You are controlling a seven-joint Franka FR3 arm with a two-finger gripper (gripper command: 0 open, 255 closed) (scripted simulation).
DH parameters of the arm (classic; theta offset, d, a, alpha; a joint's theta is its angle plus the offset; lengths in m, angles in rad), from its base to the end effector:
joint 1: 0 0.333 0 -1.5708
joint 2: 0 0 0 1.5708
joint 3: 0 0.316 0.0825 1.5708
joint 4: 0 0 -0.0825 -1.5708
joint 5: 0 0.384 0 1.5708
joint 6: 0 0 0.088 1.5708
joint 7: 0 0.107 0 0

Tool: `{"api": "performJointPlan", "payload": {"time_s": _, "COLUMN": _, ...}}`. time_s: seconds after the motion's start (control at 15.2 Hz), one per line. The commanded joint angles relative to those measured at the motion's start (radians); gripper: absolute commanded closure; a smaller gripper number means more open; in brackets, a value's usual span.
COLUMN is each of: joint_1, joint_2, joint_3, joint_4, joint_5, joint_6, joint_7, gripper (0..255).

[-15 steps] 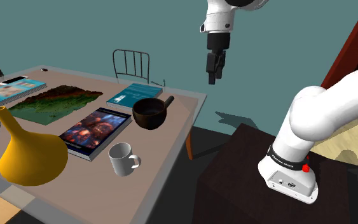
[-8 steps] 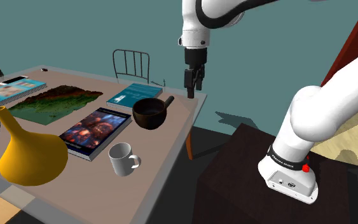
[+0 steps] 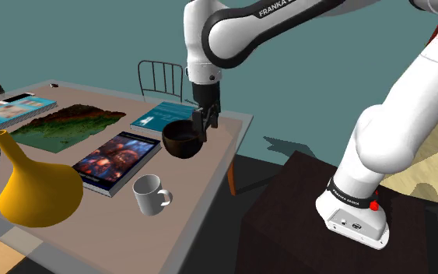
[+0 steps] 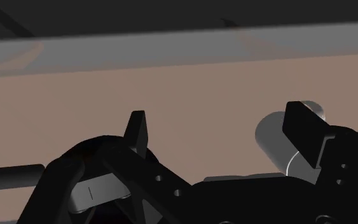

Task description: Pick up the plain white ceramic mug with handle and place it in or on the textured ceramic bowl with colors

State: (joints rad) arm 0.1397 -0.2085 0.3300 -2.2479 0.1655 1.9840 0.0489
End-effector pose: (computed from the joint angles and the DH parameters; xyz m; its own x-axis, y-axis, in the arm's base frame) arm 0.4204 0.2297 0.4423 0.9394 0.3357 -0.0704 0.3304 -0.9407 -0.0763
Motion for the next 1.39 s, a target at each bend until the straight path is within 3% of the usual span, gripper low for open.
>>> {"api": "performJointPlan", "payload": {"time_s": 0.0, "joint_1": 0.008, "joint_2": 0.075, "joint_3": 0.026, "joint_4": 0.051, "joint_5": -0.029, "joint_6": 0.029, "joint_7": 0.030, "gripper": 0}}
{"api": "performJointPlan", "payload": {"time_s": 0.46, "joint_1": 0.062, "joint_2": 0.341, "joint_3": 0.088, "joint_4": 0.235, "joint_5": -0.176, "joint_6": 0.107, "joint_7": 0.155, "gripper": 0}}
{"api": "performJointPlan", "payload": {"time_s": 0.92, "joint_1": 0.172, "joint_2": 0.616, "joint_3": 0.087, "joint_4": 0.483, "joint_5": -0.340, "joint_6": 0.111, "joint_7": 0.263, "gripper": 0}}
{"api": "performJointPlan", "payload": {"time_s": 1.32, "joint_1": 0.183, "joint_2": 0.655, "joint_3": 0.076, "joint_4": 0.466, "joint_5": -0.361, "joint_6": 0.165, "joint_7": 0.275, "gripper": 0}}
